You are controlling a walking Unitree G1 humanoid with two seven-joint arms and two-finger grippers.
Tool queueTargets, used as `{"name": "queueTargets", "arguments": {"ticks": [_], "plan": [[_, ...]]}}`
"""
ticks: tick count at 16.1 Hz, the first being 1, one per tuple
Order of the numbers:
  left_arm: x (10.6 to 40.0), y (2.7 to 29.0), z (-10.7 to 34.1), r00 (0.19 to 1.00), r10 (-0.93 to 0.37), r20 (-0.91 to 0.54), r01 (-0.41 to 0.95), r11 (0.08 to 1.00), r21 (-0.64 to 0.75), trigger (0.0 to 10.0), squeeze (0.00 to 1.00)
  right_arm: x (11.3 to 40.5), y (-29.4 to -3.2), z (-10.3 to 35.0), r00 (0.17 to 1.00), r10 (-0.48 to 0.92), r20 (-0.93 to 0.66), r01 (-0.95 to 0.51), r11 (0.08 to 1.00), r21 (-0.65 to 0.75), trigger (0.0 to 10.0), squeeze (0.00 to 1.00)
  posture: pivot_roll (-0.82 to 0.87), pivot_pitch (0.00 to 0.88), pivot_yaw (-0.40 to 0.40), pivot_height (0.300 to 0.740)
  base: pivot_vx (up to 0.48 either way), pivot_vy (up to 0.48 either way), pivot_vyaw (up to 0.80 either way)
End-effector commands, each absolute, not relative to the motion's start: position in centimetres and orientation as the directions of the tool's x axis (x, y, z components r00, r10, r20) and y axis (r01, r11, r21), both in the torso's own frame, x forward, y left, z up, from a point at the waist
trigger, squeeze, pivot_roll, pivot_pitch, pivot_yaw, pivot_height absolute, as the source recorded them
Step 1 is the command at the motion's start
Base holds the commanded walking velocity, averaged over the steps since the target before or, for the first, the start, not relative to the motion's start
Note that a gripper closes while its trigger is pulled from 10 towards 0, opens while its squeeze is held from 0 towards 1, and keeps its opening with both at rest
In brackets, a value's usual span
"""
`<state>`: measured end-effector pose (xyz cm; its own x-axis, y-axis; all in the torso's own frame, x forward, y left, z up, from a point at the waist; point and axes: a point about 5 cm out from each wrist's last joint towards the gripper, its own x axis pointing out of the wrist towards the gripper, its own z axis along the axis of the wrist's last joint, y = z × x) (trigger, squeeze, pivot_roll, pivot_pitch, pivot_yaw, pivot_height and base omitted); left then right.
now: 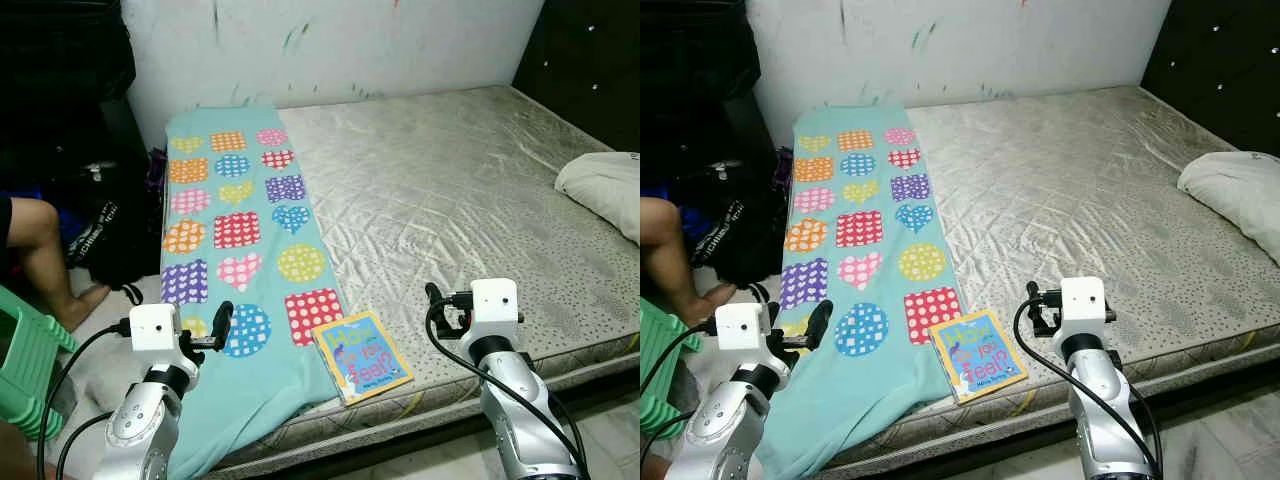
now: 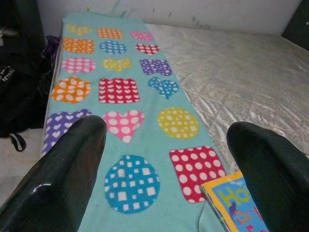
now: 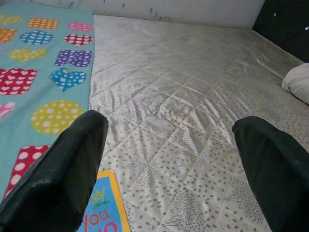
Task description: Clean up the room
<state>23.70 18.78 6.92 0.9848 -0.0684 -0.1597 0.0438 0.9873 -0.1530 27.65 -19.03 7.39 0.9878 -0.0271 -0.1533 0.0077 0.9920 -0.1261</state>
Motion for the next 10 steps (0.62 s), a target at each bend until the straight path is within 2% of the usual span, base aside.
{"name": "queueTargets", "arguments": {"ticks": [1,10], "plan": [[23.79,18.74,6.97,0.985,-0.068,-0.157,0.046,0.989,-0.139,10.0,0.00,27.70,-19.08,7.55,0.989,-0.024,-0.144,0.005,0.992,-0.128,10.0,0.00,-0.11,0.000,0.001,0.740,0.000,0.000,0.00],[23.86,18.69,6.99,0.986,-0.065,-0.155,0.044,0.990,-0.136,10.0,0.00,27.73,-18.94,7.52,0.990,-0.022,-0.140,0.004,0.991,-0.133,10.0,0.00,-0.12,0.000,0.000,0.740,0.000,0.000,0.00]]}}
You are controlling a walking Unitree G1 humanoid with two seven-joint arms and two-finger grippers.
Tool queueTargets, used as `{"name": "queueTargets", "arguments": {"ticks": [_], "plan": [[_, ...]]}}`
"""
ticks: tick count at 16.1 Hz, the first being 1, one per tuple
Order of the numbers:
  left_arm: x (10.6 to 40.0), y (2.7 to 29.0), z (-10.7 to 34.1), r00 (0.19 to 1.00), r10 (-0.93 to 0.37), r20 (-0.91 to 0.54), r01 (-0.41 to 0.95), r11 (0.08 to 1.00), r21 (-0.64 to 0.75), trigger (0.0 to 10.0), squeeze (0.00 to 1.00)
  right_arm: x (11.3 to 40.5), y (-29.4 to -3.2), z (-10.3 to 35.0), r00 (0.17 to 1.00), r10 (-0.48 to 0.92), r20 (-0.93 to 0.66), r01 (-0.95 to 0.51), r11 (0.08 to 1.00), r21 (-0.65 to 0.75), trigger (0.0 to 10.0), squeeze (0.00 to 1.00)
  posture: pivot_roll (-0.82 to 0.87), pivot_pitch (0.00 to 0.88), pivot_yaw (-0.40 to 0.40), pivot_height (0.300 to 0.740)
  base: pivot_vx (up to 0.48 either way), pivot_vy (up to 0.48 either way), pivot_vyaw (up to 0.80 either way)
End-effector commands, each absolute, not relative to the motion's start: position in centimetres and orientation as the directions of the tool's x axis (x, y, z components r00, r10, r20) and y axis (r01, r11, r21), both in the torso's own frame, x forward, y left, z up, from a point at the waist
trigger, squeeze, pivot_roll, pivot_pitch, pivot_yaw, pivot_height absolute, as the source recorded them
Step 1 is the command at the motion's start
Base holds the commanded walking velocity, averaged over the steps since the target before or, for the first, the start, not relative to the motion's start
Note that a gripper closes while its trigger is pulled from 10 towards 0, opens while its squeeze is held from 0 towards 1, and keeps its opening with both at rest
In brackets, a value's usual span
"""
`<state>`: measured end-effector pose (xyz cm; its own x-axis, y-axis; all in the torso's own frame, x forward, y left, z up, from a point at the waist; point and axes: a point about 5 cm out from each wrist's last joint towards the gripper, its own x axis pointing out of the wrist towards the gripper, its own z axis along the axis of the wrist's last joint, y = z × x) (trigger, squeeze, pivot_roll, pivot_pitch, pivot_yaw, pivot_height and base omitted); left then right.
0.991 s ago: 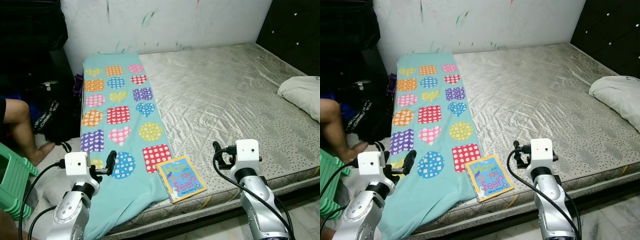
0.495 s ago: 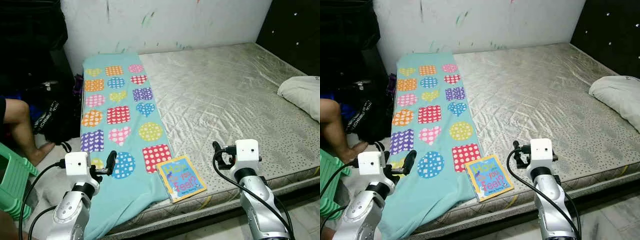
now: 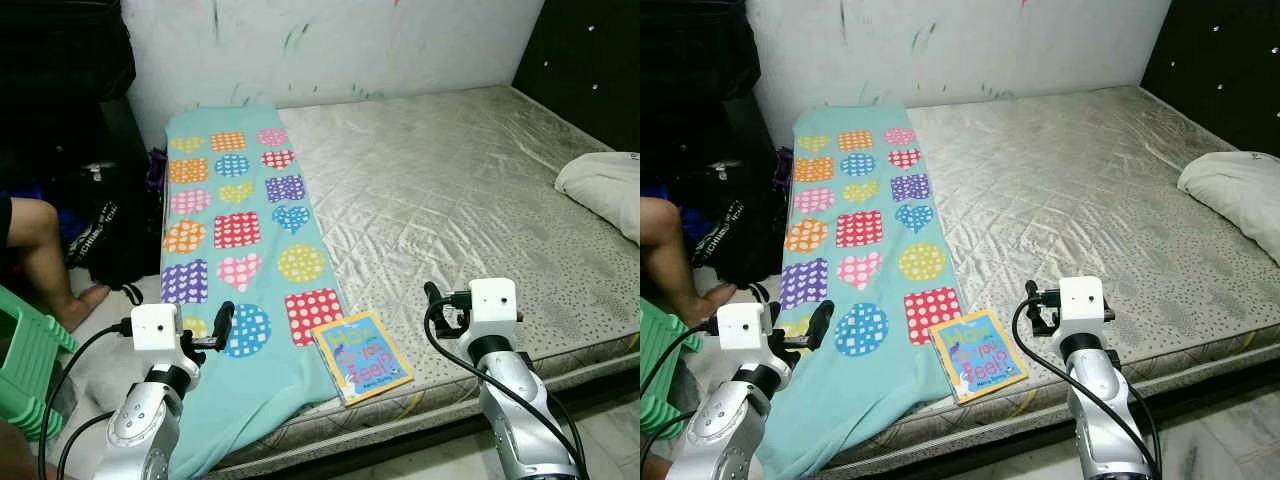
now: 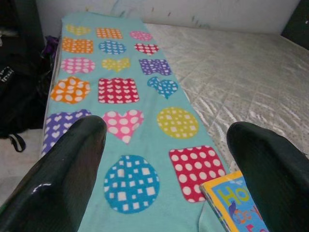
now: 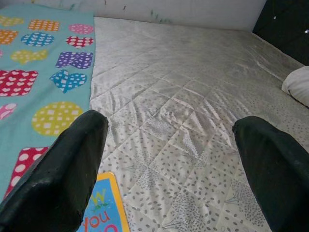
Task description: Clean up the room
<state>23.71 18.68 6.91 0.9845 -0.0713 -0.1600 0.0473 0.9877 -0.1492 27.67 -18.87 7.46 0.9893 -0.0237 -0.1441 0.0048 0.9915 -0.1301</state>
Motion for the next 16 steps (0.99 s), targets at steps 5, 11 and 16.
{"name": "queueTargets", "arguments": {"ticks": [5,11,16], "plan": [[23.9,18.7,7.0,0.986,-0.066,-0.154,0.045,0.990,-0.135,10.0,0.00,27.8,-18.8,7.6,0.991,-0.015,-0.135,-0.004,0.990,-0.138,10.0,0.00,-0.12,0.000,0.000,0.740,0.000,0.000,0.00],[23.7,18.6,7.0,0.986,-0.066,-0.153,0.045,0.990,-0.131,10.0,0.00,27.5,-18.7,7.7,0.992,-0.011,-0.129,-0.007,0.991,-0.133,10.0,0.00,-0.11,0.000,-0.003,0.740,0.000,0.000,0.00],[22.6,18.5,6.9,0.982,-0.069,-0.177,0.045,0.990,-0.136,10.0,0.00,25.8,-19.0,6.7,0.978,0.000,-0.209,-0.036,0.985,-0.169,10.0,0.00,-0.12,0.009,-0.005,0.740,0.000,0.000,0.00]]}}
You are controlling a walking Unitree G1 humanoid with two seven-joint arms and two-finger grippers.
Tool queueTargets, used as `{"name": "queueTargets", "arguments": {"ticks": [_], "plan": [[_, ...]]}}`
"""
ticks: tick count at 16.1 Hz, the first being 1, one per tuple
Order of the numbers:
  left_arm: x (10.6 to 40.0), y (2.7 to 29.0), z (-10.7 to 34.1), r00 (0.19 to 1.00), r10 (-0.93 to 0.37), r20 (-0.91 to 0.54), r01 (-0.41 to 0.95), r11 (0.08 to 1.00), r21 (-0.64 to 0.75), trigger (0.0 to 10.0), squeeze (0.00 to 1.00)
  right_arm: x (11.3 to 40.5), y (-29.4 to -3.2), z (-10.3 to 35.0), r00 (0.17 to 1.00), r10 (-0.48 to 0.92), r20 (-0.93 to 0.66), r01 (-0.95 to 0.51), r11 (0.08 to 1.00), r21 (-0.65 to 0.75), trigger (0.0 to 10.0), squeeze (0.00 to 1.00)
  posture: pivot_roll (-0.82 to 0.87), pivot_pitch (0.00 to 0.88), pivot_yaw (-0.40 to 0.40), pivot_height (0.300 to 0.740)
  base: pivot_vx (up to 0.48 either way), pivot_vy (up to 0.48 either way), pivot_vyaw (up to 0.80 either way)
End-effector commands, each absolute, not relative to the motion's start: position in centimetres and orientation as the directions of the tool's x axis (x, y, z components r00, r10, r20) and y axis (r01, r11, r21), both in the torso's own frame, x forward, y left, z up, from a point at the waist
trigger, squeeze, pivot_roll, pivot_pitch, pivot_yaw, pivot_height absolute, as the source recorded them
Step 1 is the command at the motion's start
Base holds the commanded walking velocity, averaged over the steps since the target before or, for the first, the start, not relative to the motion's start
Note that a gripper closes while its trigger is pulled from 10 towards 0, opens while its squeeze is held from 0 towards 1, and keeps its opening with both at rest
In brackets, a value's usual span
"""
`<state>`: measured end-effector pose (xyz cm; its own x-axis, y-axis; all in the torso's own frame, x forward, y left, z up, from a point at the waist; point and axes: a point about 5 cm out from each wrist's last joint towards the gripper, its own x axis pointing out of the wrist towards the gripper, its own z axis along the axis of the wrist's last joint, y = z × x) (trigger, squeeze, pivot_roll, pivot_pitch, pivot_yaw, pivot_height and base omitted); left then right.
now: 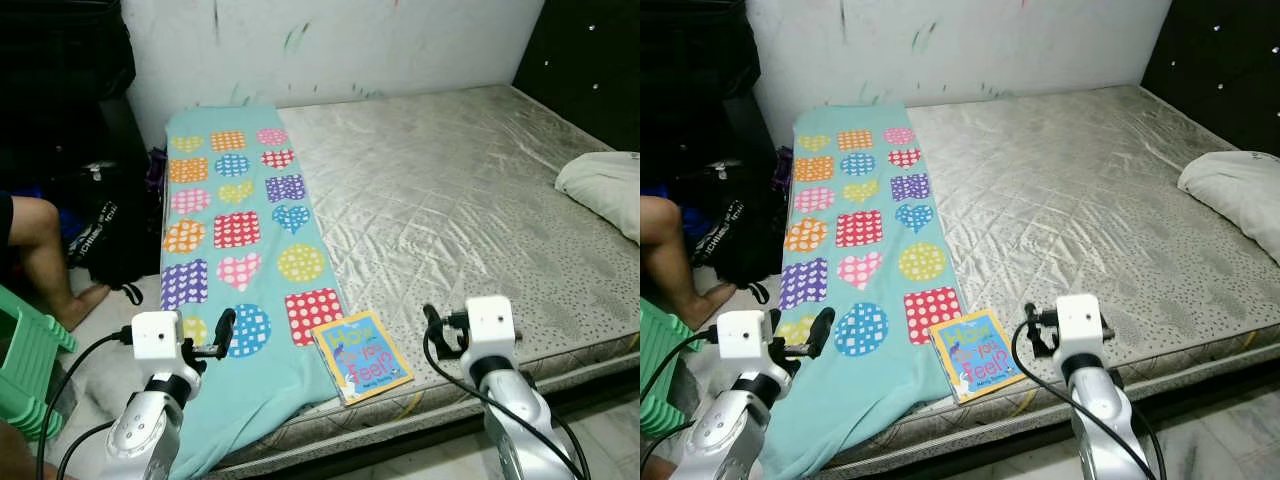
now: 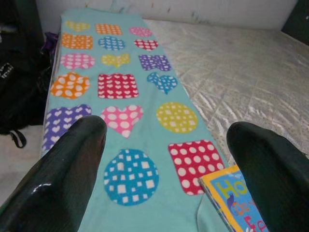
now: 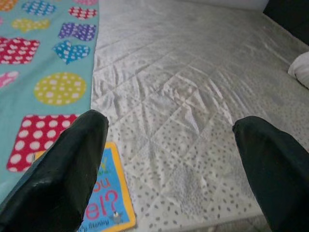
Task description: Clean up the room
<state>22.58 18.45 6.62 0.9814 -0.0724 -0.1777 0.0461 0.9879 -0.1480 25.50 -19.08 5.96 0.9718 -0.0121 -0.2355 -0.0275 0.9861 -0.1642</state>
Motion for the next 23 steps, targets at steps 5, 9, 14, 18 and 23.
{"name": "queueTargets", "arguments": {"ticks": [5,9,14,18,23], "plan": [[22.5,18.3,6.7,0.977,-0.072,-0.203,0.045,0.990,-0.135,10.0,0.00,25.2,-18.8,6.5,0.968,0.003,-0.250,-0.053,0.979,-0.196,10.0,0.00,-0.12,0.030,-0.003,0.740,0.000,0.000,0.00],[21.1,18.3,6.3,0.966,-0.070,-0.248,0.040,0.991,-0.125,10.0,0.00,23.3,-18.7,5.5,0.936,0.023,-0.351,-0.111,0.966,-0.235,10.0,0.00,-0.12,0.083,-0.007,0.740,0.000,0.000,0.00],[19.3,18.3,6.0,0.954,-0.059,-0.293,0.022,0.991,-0.129,10.0,0.00,20.3,-19.4,5.6,0.910,0.026,-0.413,-0.135,0.962,-0.236,10.0,0.00,-0.13,0.174,-0.025,0.740,0.000,0.000,0.00],[17.7,17.9,6.0,0.944,-0.054,-0.325,0.008,0.990,-0.140,10.0,0.00,18.6,-19.6,6.1,0.890,0.036,-0.454,-0.162,0.957,-0.241,10.0,0.00,-0.14,0.225,-0.040,0.740,0.000,0.000,0.00],[16.7,18.3,6.2,0.934,-0.050,-0.354,0.002,0.991,-0.133,10.0,0.00,17.0,-19.5,6.7,0.876,0.035,-0.482,-0.167,0.958,-0.233,10.0,0.00,-0.14,0.267,-0.034,0.740,0.000,0.000,0.00]]}}
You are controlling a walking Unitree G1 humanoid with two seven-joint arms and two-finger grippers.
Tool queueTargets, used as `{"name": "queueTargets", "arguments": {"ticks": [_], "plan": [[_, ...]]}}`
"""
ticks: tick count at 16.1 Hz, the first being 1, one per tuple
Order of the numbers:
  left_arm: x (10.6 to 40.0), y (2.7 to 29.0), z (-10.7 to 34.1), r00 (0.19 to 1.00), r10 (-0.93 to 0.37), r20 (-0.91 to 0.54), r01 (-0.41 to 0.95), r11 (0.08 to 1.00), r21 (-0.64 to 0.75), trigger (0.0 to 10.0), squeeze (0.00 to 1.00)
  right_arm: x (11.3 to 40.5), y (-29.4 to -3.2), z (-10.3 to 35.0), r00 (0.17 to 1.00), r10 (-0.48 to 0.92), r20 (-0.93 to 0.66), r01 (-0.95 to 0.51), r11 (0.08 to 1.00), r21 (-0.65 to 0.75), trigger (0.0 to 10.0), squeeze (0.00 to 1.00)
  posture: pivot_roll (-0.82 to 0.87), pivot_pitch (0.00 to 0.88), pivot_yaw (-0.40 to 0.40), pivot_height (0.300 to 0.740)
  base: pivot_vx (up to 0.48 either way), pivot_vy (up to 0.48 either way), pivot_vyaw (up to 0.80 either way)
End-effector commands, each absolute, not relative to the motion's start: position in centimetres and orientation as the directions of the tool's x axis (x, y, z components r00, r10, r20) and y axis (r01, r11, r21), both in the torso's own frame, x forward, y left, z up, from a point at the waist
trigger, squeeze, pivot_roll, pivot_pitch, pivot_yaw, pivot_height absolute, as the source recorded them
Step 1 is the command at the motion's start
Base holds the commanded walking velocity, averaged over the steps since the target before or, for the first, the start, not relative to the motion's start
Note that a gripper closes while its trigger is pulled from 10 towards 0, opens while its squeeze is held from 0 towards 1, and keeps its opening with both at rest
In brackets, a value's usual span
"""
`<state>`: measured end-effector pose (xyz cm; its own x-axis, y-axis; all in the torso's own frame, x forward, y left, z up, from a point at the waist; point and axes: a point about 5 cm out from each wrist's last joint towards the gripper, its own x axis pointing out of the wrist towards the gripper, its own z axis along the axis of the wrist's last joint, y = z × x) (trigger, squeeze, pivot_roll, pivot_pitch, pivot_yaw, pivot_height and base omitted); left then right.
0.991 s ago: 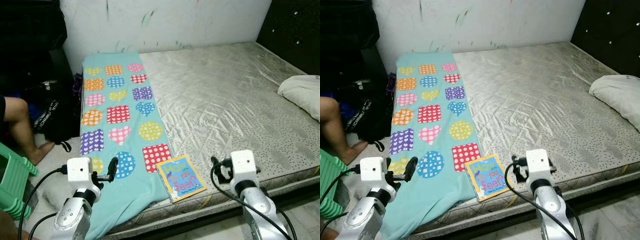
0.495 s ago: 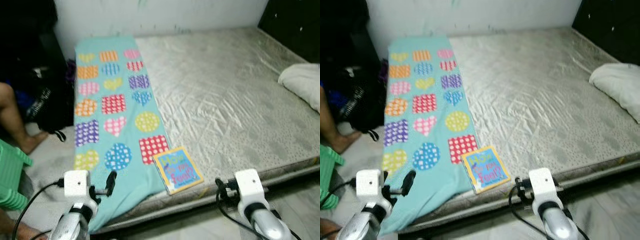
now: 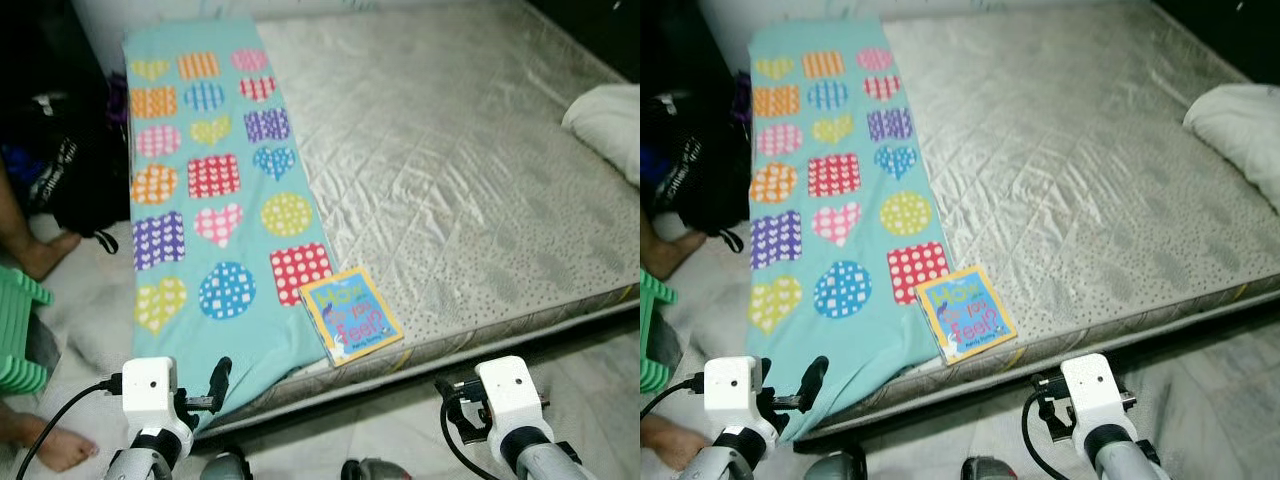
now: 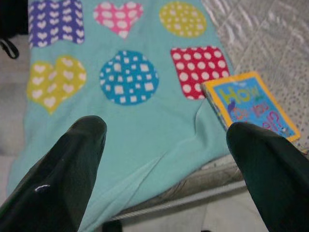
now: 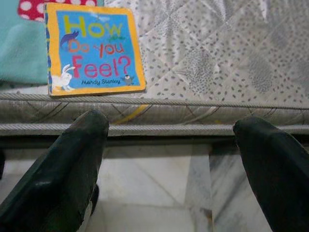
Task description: Clean up the room
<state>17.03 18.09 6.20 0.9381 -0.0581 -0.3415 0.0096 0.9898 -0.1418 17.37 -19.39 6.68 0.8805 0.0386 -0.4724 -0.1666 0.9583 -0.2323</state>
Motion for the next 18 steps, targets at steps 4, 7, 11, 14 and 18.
{"name": "queueTargets", "arguments": {"ticks": [4,7,11,14,18], "plan": [[16.73,18.21,6.57,0.935,-0.052,-0.351,0.005,0.991,-0.134,10.0,0.00,17.08,-19.33,7.21,0.887,0.032,-0.461,-0.147,0.965,-0.216,10.0,0.00,-0.14,0.267,-0.025,0.740,0.000,0.000,0.00],[16.95,18.34,6.68,0.936,-0.054,-0.348,0.007,0.991,-0.133,10.0,0.00,17.21,-19.21,7.47,0.895,0.029,-0.446,-0.135,0.969,-0.208,10.0,0.00,-0.14,0.263,-0.016,0.740,0.000,0.000,0.00],[17.16,18.31,6.61,0.935,-0.055,-0.350,0.009,0.991,-0.132,10.0,0.00,17.52,-19.18,7.56,0.901,0.028,-0.432,-0.129,0.970,-0.206,10.0,0.00,-0.14,0.254,-0.015,0.740,0.000,0.000,0.00],[17.31,18.31,6.54,0.935,-0.056,-0.349,0.010,0.991,-0.133,10.0,0.00,17.66,-19.14,7.60,0.904,0.028,-0.427,-0.128,0.970,-0.209,10.0,0.00,-0.14,0.250,-0.013,0.740,0.000,0.000,0.00],[17.50,18.30,6.51,0.936,-0.058,-0.347,0.012,0.991,-0.132,10.0,0.00,17.78,-19.12,7.59,0.906,0.026,-0.423,-0.127,0.969,-0.212,10.0,0.00,-0.14,0.246,-0.012,0.720,0.000,0.000,0.00]]}}
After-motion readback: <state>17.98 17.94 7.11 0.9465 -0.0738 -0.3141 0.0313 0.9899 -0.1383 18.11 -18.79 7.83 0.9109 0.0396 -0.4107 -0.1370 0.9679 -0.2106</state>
